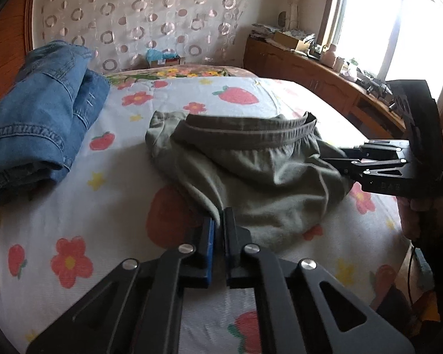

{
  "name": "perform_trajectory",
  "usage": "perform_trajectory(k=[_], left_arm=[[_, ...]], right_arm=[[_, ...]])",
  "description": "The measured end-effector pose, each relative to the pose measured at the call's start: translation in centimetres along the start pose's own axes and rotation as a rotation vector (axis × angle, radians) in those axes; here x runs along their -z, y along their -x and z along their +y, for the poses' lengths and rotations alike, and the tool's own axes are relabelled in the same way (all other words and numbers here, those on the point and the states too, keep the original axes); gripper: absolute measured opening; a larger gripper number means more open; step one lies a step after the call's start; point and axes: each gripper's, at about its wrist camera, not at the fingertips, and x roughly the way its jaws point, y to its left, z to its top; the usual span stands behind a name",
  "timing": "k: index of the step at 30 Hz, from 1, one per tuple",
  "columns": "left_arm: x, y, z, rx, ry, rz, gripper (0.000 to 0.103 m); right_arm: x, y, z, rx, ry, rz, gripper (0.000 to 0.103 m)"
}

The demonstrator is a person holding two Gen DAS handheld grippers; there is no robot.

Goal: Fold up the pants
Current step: 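Grasp the pants waistband with the left gripper while the right gripper grasps beside it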

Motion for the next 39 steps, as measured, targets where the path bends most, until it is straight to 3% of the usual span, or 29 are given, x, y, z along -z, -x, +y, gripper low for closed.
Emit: perform_trajectory(k=[1,3,14,17,19,25,30,39], left_arm=[[0.0,0.2,-0.1,0.005,-0.002,-0.005,0.001],[0.0,0.9,-0.2,0.018,0.001,-0.016,0.001],[2.1,4.7,-1.3,0.099,0.015,-0.033,0.001],[2.9,5.4,-1.8,0.085,0.004,-0.024,0.002],[3.3,5.1,-1.9,0.05,-0.001,-0.01,0.006],[3.0,4.1,-1.2,-0.009,0.01,0.022,0.016],[1.5,4.0,-1.4,-0.01,-0.027,0.0,0.023],[-1.0,0.7,-1.1,-0.011,-0.056,0.042,0.024]], right_arm=[[0.1,0.3,0.0,-0.014,0.001,0.0,0.013],[0.6,0.9,0.0,-0.048,-0.004,0.003,0.011],[3.7,5.0,1.7,-0.088,0.001,-0.042,0.009],[4.6,5.7,2.4,-0.095,0.015,-0.035,0.01],[5.1,5.9,2.5,-0.075,0.012,-0.032,0.012],[4.6,6.0,2.2,-0.044,-0.01,-0.058,0.044],[3.1,4.8,2.2,-0.034,0.033,-0.054,0.048],[1.5,3.3,1.0,-0.1,0.014,-0.04,0.048]])
